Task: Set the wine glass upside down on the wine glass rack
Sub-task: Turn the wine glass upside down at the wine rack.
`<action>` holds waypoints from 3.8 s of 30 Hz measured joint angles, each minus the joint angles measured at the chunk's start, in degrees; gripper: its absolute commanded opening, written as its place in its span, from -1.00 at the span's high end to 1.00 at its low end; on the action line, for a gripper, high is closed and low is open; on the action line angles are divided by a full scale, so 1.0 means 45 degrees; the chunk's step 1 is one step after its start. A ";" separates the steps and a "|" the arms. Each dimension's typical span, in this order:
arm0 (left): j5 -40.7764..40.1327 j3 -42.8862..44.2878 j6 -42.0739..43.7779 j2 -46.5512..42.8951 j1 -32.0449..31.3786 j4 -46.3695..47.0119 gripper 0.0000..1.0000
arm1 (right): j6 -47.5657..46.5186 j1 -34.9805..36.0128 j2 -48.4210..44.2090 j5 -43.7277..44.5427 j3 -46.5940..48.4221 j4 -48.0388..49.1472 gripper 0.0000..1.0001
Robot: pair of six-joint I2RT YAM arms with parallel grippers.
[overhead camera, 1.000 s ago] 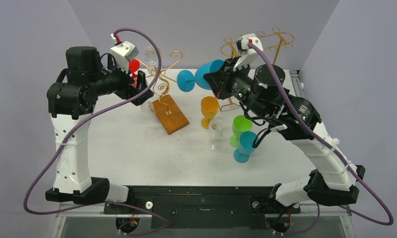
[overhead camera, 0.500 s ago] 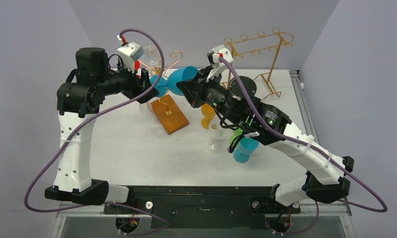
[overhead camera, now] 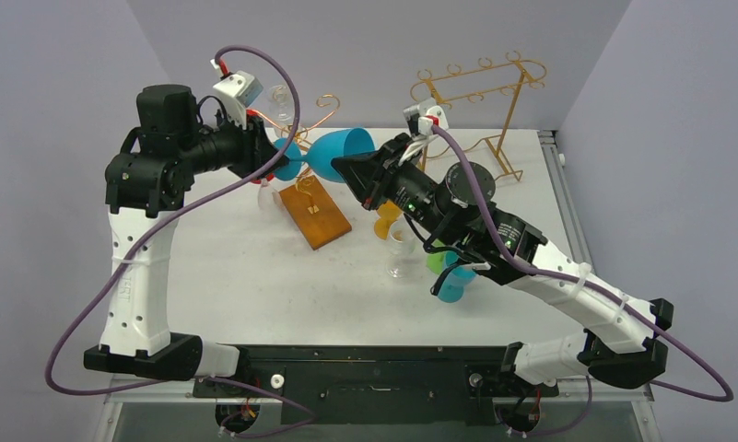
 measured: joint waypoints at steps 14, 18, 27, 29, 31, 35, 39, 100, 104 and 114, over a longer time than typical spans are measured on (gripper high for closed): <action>0.0063 0.0369 -0.0500 0.0330 0.0495 0.0510 1.00 | -0.0034 0.0141 -0.0617 -0.0432 -0.1778 0.1175 -0.08; -0.0529 0.0350 0.0092 0.0175 0.0583 0.1069 1.00 | -0.0257 0.0034 -0.1039 -0.0466 -0.1778 0.0083 -0.42; -0.0301 -0.2098 0.2997 -0.2249 0.0670 0.4221 1.00 | -0.0486 -0.2647 -0.2263 -0.2293 -0.0170 -0.3677 -0.70; 0.0209 -0.2341 0.3876 -0.2584 0.0670 0.4843 1.00 | -0.0695 -0.2759 -0.2050 -0.2939 0.0374 -0.4017 -0.70; 0.0811 -0.3026 0.4823 -0.3109 0.0651 0.5425 1.00 | -0.0826 -0.2759 -0.1651 -0.3735 0.0801 -0.4124 -0.70; 0.1914 -0.4532 0.7087 -0.4187 0.0359 0.5804 1.00 | -0.1030 -0.2759 -0.0714 -0.5474 0.1132 -0.3997 -0.70; 0.2555 -0.5056 0.8820 -0.4682 0.0005 0.6057 1.00 | -0.0971 -0.2759 0.0393 -0.7125 0.0631 -0.3619 -0.71; -0.3730 -0.4561 0.5251 -0.4192 -0.0282 0.3920 -0.78 | -0.1360 -0.3143 0.3560 -0.4303 -0.4541 0.3633 -0.25; -0.5168 -0.4614 0.4988 -0.3915 -0.0262 0.3400 -0.66 | -0.1355 -0.3138 0.3823 -0.4163 -0.4775 0.4041 -0.24; -0.6805 -0.5027 0.3978 -0.3468 0.0325 0.2691 -0.32 | -0.1302 -0.3118 0.4653 -0.4133 -0.4838 0.5333 -0.19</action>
